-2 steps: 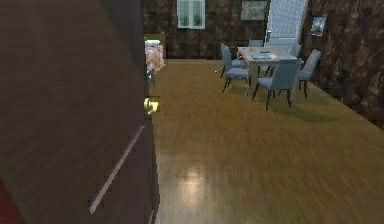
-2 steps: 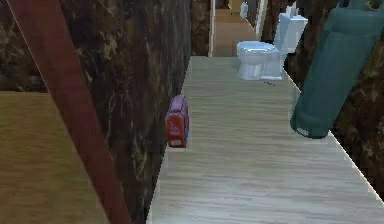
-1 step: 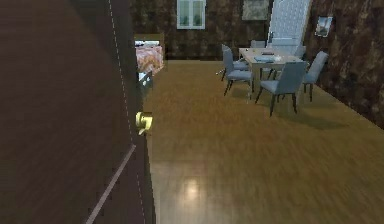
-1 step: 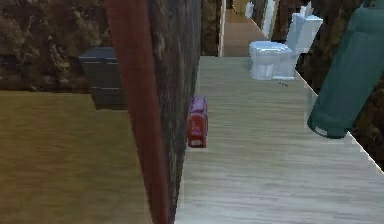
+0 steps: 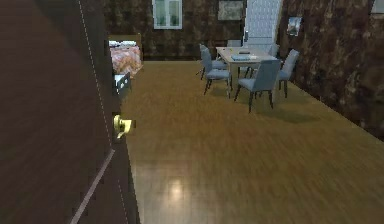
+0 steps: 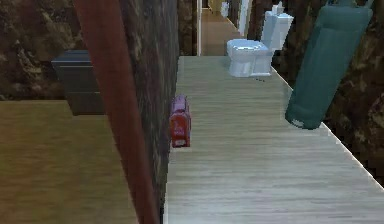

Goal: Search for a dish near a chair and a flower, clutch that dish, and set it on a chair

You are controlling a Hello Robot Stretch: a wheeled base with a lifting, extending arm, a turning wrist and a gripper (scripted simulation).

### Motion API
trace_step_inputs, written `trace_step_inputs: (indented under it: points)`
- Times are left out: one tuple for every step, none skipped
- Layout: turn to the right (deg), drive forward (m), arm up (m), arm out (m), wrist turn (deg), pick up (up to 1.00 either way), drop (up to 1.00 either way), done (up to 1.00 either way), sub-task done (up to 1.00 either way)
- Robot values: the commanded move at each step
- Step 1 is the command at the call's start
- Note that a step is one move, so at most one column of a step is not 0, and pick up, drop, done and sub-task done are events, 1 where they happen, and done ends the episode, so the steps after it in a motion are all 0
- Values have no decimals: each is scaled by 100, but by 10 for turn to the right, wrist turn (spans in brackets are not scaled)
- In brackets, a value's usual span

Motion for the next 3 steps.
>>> trace_step_inputs:
  points:
    - [0, 65, 0, 0, 0, 0, 0, 0, 0]
    - [0, 50, 0, 0, 0, 0, 0, 0, 0]
    - [-30, 0, 0, 0, 0, 0, 0, 0, 0]
